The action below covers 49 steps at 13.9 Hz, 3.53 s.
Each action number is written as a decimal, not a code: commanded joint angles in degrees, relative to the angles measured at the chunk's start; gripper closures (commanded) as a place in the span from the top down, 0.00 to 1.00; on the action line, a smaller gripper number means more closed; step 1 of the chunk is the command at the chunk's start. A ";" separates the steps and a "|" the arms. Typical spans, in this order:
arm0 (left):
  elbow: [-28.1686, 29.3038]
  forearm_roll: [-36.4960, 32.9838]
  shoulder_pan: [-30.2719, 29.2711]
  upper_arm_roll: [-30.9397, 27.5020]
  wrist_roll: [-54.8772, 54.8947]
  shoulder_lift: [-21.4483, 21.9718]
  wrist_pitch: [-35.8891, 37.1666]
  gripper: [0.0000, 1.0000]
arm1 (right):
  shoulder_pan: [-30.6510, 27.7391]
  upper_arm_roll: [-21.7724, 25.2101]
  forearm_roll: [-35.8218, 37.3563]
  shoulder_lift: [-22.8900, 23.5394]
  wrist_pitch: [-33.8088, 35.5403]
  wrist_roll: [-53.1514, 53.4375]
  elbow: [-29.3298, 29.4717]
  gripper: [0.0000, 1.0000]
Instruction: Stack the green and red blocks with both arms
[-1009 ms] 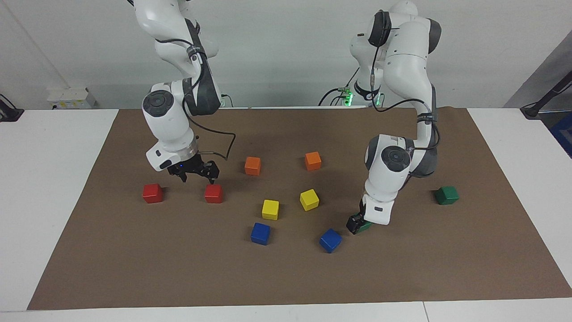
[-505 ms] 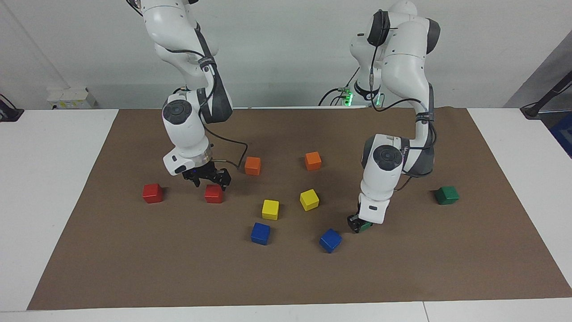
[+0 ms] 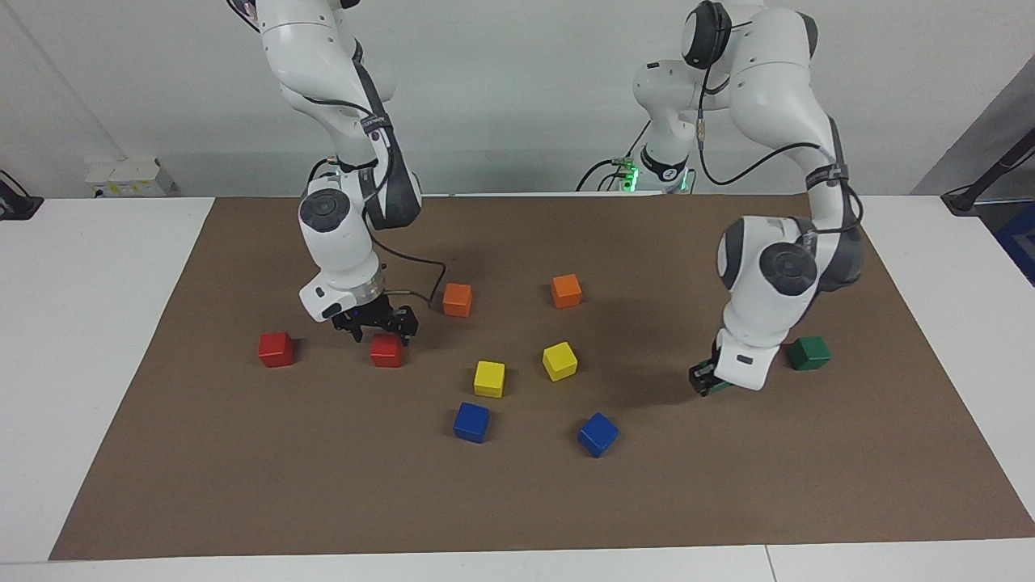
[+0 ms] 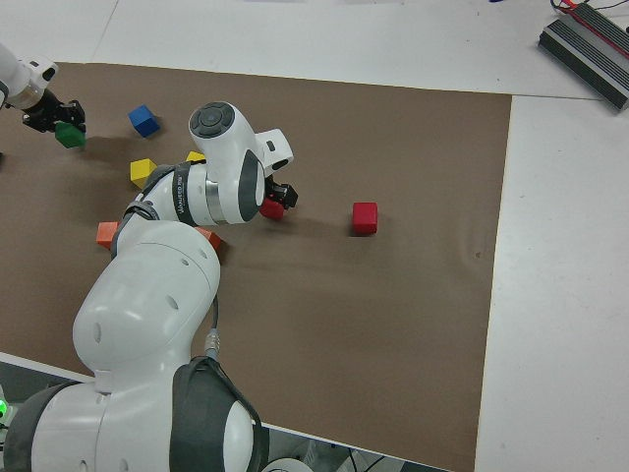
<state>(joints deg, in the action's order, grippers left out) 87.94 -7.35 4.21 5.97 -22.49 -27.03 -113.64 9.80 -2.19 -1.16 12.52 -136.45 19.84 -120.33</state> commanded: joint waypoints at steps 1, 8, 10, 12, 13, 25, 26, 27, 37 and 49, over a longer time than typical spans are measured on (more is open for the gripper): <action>4.08 1.81 -5.60 0.45 13.39 4.70 4.47 0.00 | -0.22 -0.09 -0.51 -0.75 -1.54 -3.04 -1.75 0.89; 7.86 1.81 -15.37 0.36 35.14 6.38 2.72 0.00 | -0.84 0.00 -0.51 -1.01 -1.01 -6.21 -3.51 0.14; 8.56 1.98 -16.86 0.44 39.42 6.38 0.71 0.00 | -1.01 0.17 0.27 -1.97 1.78 -6.21 -2.03 0.00; 9.62 4.00 -18.79 0.36 44.00 6.47 -2.89 0.00 | -2.41 0.44 2.20 -3.20 13.52 -6.91 4.54 0.00; 9.62 4.27 -18.71 0.36 44.45 6.38 -3.86 0.00 | -4.16 0.35 4.13 -3.56 19.84 -9.27 8.58 0.00; 20.87 9.28 -20.12 0.18 43.58 12.36 -14.42 0.00 | -16.83 0.35 3.71 -6.73 13.05 -28.71 3.70 0.00; 20.87 9.28 -20.12 0.18 43.58 12.36 -14.68 0.00 | -17.79 0.35 3.62 -6.55 12.44 -29.06 3.61 0.00; 20.87 9.28 -20.12 0.18 43.58 12.36 -14.86 0.00 | -18.06 0.35 3.62 -6.29 11.92 -29.33 3.18 0.00; 25.26 10.60 -19.68 0.09 43.05 12.62 -24.34 0.00 | -20.09 0.44 2.04 -6.20 10.33 -27.14 1.68 0.00; 23.27 10.60 -19.86 0.18 43.85 13.06 -19.72 1.00 | -20.17 0.35 2.04 -6.99 10.33 -24.23 -1.05 0.00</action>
<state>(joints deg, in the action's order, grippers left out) 112.83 1.87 -15.48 6.02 20.36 -15.34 -137.69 -9.34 -1.02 1.46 6.65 -124.93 -5.37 -119.78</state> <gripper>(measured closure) 0.000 0.441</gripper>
